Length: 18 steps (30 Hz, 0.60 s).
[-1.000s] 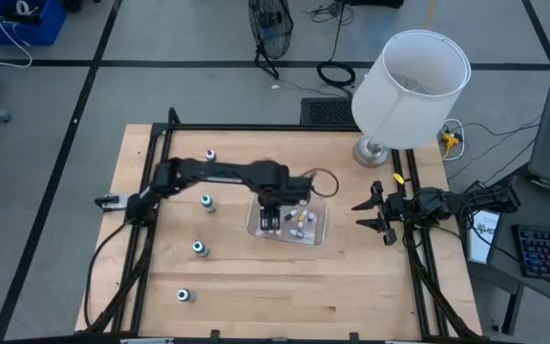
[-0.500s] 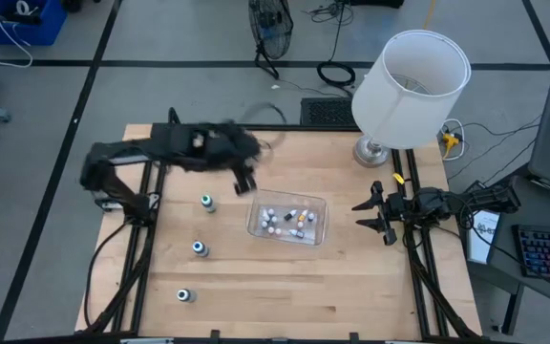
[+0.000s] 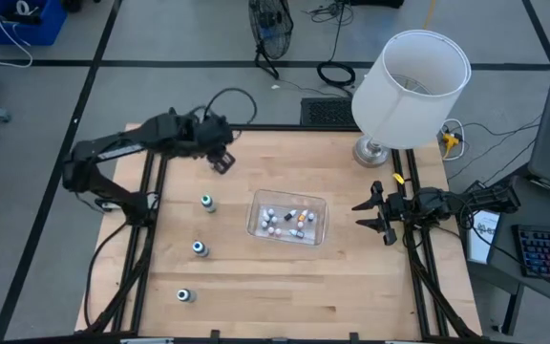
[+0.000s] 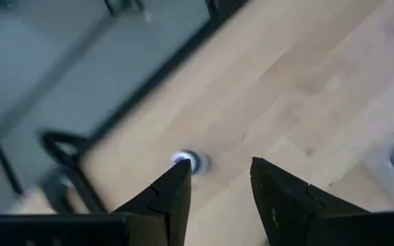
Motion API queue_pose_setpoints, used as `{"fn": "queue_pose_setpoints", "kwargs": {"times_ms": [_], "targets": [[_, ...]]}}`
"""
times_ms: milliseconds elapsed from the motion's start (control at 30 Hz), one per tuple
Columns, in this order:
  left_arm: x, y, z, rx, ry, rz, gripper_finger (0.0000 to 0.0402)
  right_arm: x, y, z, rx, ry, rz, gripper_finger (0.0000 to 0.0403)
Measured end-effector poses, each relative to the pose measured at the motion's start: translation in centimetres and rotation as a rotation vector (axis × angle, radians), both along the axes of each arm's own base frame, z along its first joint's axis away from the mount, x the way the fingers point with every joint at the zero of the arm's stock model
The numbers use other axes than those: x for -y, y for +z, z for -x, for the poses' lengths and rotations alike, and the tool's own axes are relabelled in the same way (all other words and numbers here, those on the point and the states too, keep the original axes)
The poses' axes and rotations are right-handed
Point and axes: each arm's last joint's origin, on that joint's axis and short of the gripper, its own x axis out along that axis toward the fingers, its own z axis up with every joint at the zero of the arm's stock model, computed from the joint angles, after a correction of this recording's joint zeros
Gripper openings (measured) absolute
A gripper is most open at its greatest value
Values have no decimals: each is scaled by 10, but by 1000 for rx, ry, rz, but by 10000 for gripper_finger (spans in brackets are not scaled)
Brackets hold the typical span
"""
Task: Pick & Place food coloring
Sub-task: Put the large purple food coloring bottle into the transparent bin
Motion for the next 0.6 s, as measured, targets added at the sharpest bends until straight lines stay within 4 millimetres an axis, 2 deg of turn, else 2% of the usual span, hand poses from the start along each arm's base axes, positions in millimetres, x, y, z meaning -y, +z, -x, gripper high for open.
{"fn": "queue_pose_setpoints", "kwargs": {"times_ms": [133,300,467,600], "targets": [[-33,-32,8,0,46,240,163,0,0,0,0,0,0,169],[-70,-64,28,-40,193,327,210,0,0,0,0,0,0,169],[-89,-78,46,-44,303,351,262,0,0,0,0,0,0,169],[-94,-86,49,-13,336,349,285,0,0,0,0,0,0,169]]}}
